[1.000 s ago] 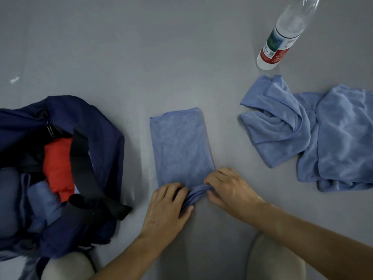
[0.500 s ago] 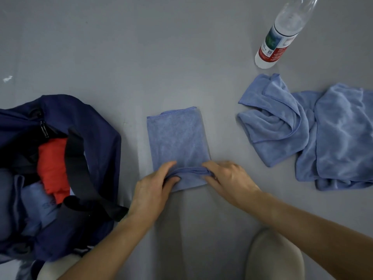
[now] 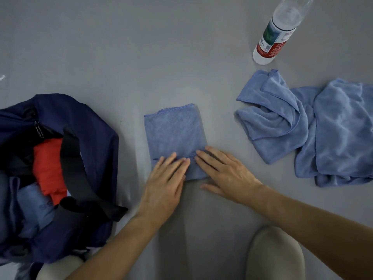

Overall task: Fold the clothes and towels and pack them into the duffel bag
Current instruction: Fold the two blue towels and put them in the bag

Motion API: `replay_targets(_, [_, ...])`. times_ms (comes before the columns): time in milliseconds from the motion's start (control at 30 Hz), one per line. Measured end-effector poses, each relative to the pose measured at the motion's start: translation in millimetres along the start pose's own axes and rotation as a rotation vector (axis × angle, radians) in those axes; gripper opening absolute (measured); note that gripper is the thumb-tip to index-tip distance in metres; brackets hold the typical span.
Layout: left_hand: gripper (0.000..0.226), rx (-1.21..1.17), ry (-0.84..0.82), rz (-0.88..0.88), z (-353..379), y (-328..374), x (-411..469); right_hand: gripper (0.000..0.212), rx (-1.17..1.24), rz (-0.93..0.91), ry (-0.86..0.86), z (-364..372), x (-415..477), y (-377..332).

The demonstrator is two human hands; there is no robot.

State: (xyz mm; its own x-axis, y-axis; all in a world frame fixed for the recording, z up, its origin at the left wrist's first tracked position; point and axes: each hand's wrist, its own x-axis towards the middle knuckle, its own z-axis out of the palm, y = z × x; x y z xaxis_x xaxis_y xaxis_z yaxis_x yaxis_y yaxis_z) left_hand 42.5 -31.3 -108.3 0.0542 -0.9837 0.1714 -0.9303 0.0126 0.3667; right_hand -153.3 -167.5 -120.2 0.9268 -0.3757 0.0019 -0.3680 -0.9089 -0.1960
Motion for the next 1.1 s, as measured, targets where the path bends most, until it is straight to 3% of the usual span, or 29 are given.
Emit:
replay_targets(67, [0.054,-0.011,-0.137,-0.023,8,-7,-12,0.077,0.001,0.046,-0.060,3,-5,0])
replay_targets(167, [0.070,0.025,-0.257,-0.028,9,-21,-13,0.075,0.028,0.090,-0.023,0,1,-3])
replay_targets(400, [0.056,0.034,-0.201,0.000,0,-32,7,0.063,-0.010,0.015,-0.004,-10,19,1])
replay_targets(533, [0.045,-0.023,-0.175,-0.079,-5,-23,12,0.055,0.039,-0.067,0.035,-8,15,6])
replay_targets(667, [0.036,-0.074,-0.200,-0.121,-17,-17,14,0.046,0.328,0.138,-0.001,-16,13,0])
replay_targets(833, [0.028,-0.112,-0.449,-0.351,-32,-15,26,0.025,0.521,0.394,-0.102,-36,23,-6])
replay_targets(1000, [0.043,-0.145,-0.339,-0.458,-24,-21,34,0.037,0.451,0.404,-0.095,-32,39,-9])
replay_targets(1100, [0.044,-0.061,-0.268,-0.486,-21,-14,31,0.046,0.153,0.178,0.048,-23,38,0])
